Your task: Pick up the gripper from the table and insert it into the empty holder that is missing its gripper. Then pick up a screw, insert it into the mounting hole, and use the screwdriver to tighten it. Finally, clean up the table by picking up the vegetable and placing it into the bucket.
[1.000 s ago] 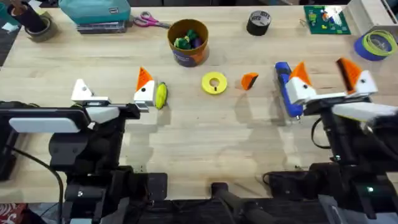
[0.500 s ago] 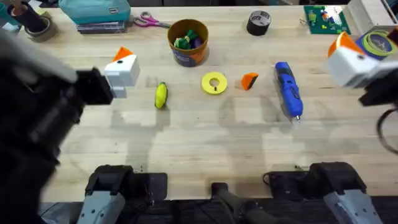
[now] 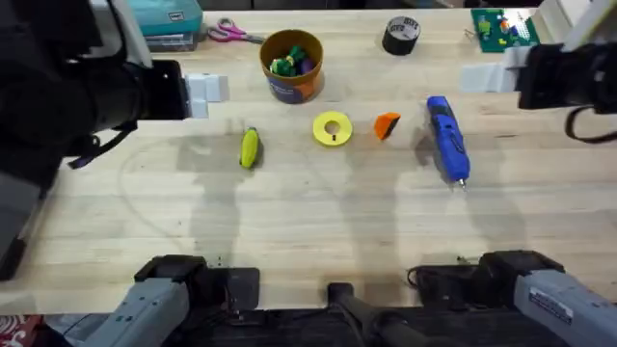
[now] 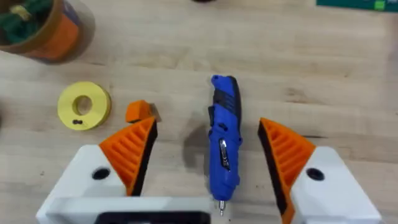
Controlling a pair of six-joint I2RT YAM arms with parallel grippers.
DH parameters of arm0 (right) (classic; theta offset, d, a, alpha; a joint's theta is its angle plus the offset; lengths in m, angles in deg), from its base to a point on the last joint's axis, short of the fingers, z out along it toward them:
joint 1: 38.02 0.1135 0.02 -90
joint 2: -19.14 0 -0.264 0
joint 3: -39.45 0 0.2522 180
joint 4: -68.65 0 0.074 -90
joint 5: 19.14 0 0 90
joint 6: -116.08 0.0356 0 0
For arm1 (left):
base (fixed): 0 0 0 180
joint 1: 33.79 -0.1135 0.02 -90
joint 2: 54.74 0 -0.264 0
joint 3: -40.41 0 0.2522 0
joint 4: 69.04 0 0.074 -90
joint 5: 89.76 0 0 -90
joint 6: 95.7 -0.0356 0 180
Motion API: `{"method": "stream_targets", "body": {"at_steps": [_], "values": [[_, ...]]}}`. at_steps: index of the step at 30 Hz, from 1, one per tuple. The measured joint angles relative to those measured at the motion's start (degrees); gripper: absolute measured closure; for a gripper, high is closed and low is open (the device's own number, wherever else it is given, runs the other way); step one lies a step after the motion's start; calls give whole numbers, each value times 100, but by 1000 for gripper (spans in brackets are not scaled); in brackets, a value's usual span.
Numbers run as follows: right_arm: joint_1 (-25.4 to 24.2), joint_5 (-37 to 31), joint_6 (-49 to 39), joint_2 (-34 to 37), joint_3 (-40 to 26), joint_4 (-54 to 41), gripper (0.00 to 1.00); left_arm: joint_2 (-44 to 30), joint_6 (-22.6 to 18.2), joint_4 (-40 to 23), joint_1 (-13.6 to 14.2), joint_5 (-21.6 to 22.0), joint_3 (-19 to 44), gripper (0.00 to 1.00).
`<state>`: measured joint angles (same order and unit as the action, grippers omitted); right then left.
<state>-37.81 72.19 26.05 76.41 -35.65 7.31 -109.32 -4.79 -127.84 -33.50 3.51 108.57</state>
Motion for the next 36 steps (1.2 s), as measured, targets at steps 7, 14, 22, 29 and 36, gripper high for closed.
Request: {"method": "stream_targets", "body": {"at_steps": [7, 14, 22, 29, 36], "values": [[0, 1, 0, 428, 0, -12, 4, -288, 0, -85, 0, -4, 0, 15], [0, 1, 0, 433, -2, -14, 3, -684, 223, -752, 546, -142, 7, 15], [0, 1, 0, 433, -2, -14, 4, -2035, 803, -543, 1056, -240, 7, 15], [0, 1, 0, 433, -2, -17, 3, -3206, 933, -86, 1056, -240, 9, 13], [0, 1, 0, 433, -2, -16, 4, -3635, 1004, 74, 1025, -263, 9, 430]]}}
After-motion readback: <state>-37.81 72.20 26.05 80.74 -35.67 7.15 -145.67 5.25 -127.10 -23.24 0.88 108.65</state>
